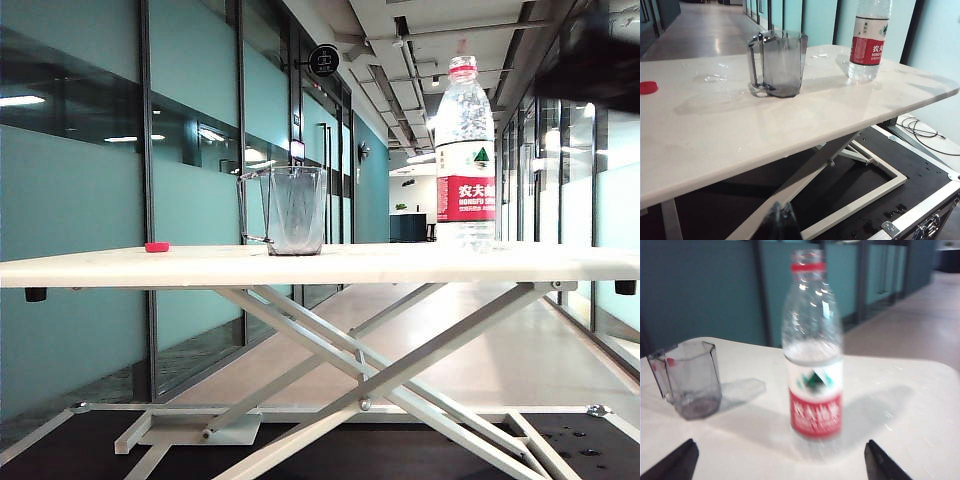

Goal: Pick up the mineral water bottle on the table and pour water into the mug until it's half full.

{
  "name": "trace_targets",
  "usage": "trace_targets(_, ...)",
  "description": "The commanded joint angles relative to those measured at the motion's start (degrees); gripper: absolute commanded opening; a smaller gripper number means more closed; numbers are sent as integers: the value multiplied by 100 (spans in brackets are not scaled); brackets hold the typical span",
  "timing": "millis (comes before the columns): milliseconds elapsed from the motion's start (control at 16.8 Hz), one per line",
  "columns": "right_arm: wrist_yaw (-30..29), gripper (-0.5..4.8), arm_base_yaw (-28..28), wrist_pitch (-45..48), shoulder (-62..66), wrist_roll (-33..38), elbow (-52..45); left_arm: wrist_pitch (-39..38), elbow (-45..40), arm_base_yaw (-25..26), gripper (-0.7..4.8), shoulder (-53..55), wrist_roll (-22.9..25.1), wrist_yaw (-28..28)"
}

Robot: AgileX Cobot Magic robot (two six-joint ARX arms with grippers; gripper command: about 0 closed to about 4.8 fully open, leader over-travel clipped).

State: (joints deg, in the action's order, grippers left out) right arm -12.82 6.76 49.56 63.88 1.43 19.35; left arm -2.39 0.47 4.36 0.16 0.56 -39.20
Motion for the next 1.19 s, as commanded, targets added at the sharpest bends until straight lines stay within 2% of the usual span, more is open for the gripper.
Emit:
trace_targets(60, -409, 479, 9, 490, 1316, -15, 857, 68, 11, 2, -5, 4, 26, -2)
trace_targets(239, -603, 479, 9, 470, 2566, -17, 1764, 63, 11, 0, -5, 7, 24, -4)
trace_targets(477, -686, 479, 9, 479, 3571, -20, 2511, -2, 11, 0, -5, 4, 9, -4)
trace_targets(835, -660, 479, 9, 514, 4522, -20, 3434, -195, 11, 2, -5, 7, 42, -4)
trace_targets(1193, -516, 479, 9, 516, 4640, -17, 3838, -442, 11, 2, -5, 4, 267, 0)
